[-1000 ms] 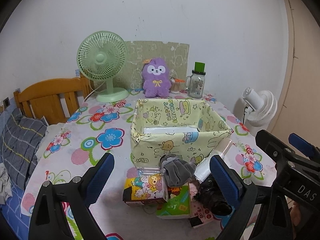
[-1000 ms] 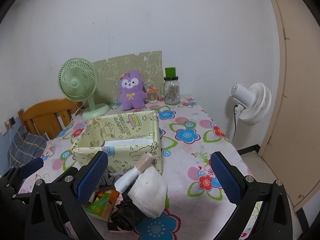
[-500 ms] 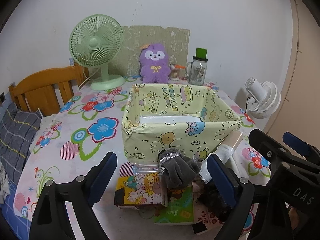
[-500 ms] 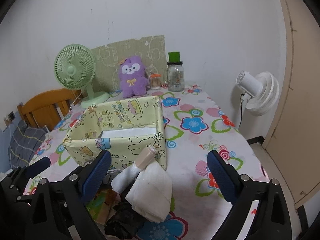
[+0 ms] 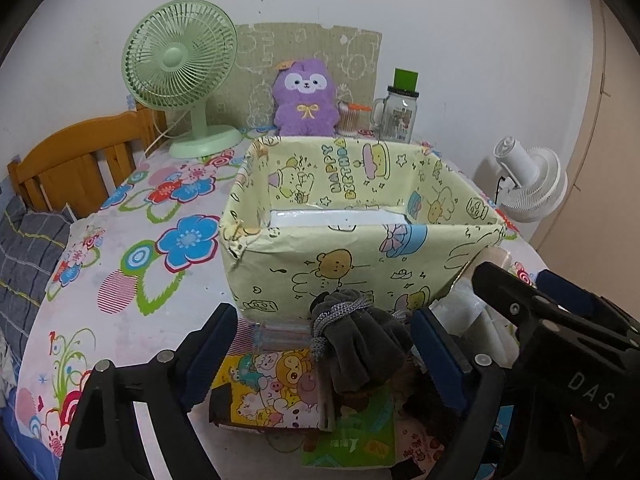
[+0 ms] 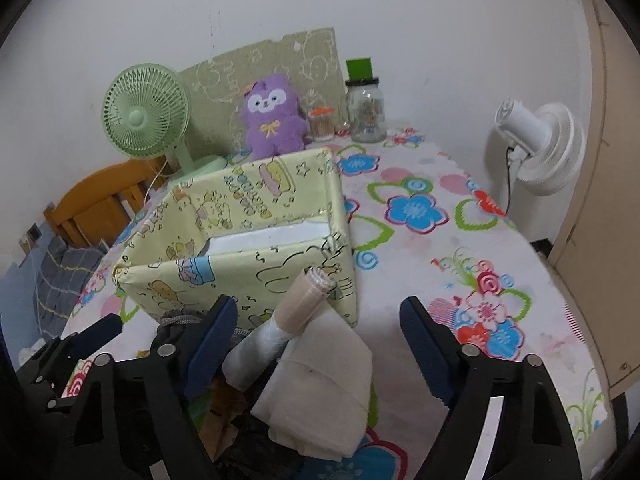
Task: Organize soft objects
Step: 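Move the left gripper down onto the grey knitted glove and close it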
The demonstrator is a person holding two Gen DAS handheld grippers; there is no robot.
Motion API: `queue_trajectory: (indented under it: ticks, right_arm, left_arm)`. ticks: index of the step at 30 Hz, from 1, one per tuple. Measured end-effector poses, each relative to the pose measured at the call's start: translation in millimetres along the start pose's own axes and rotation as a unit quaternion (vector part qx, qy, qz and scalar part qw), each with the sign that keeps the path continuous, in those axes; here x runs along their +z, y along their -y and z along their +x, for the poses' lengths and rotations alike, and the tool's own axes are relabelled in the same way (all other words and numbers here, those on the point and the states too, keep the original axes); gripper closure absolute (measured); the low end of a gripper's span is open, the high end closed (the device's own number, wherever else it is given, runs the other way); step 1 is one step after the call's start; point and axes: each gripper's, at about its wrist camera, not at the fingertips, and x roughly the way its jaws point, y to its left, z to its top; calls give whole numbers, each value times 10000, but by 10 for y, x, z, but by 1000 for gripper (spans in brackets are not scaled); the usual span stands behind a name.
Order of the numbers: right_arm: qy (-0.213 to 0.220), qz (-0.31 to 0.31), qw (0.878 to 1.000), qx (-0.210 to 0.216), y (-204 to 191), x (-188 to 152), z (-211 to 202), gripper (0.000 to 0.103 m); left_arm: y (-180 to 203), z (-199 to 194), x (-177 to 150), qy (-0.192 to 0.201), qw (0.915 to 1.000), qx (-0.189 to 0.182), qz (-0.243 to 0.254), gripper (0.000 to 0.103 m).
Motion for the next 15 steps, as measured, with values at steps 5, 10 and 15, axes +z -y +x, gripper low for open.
queue_trajectory:
  ticks: [5, 10, 15]
  right_arm:
    - [-106, -7, 9999, 8, -21, 2, 100, 27]
    - [-197, -26, 9998, 31, -55, 12, 177, 36]
    - [-310, -17, 9995, 107, -70, 9, 256, 46]
  left_arm:
    - [-7, 74, -2, -86, 9999, -69, -19, 17]
    - [2, 133, 6, -164, 9998, -148, -17, 22]
    - [25, 181, 7, -241, 9995, -200, 6, 28]
